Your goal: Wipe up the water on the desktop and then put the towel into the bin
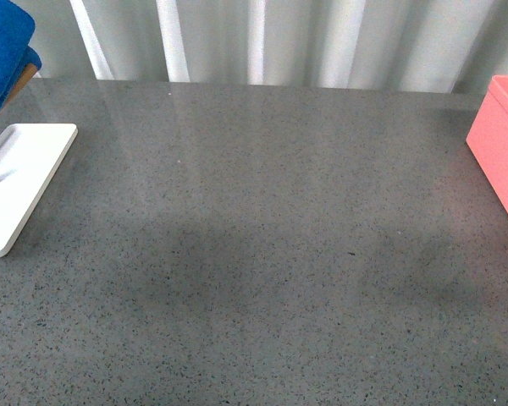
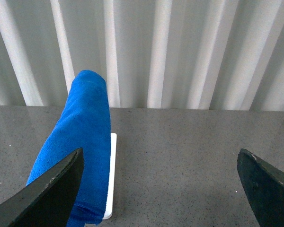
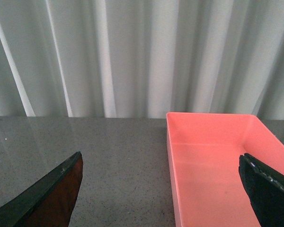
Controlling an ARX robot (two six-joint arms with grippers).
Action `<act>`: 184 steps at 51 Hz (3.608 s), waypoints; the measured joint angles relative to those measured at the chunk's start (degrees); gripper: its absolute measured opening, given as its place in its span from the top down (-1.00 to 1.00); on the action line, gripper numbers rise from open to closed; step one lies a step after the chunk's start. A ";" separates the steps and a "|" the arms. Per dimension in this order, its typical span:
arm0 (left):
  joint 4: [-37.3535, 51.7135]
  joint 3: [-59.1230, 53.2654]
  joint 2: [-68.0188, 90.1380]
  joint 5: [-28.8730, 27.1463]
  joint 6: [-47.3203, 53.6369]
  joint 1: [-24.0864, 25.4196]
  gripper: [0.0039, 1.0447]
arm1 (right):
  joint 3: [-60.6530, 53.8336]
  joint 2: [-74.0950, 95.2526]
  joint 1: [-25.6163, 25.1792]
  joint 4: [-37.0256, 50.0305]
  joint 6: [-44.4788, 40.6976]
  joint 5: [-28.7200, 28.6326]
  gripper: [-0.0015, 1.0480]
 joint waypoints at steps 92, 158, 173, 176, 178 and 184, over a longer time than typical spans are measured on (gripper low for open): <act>10.27 22.05 35.85 -8.35 -6.47 -7.63 -0.87 | 0.00 0.00 0.00 0.00 0.00 0.04 -0.86; 0.02 66.66 105.31 -2.49 17.03 9.49 -0.87 | 0.00 0.00 0.00 0.00 0.00 0.02 -0.86; 1.57 67.47 106.75 -3.23 16.96 9.73 -0.87 | 0.00 -0.02 0.00 0.00 0.00 0.02 -0.86; 2.36 66.62 107.12 -3.43 17.79 9.84 -0.87 | 0.00 -0.02 0.00 0.00 0.00 0.02 -0.86; 2.86 66.07 107.34 -3.30 18.27 9.94 -0.87 | 0.00 0.00 0.00 0.00 0.00 0.02 -0.86; 3.82 65.44 108.26 -3.28 19.28 10.29 -0.87 | 0.00 0.00 0.00 0.00 0.00 0.02 -0.86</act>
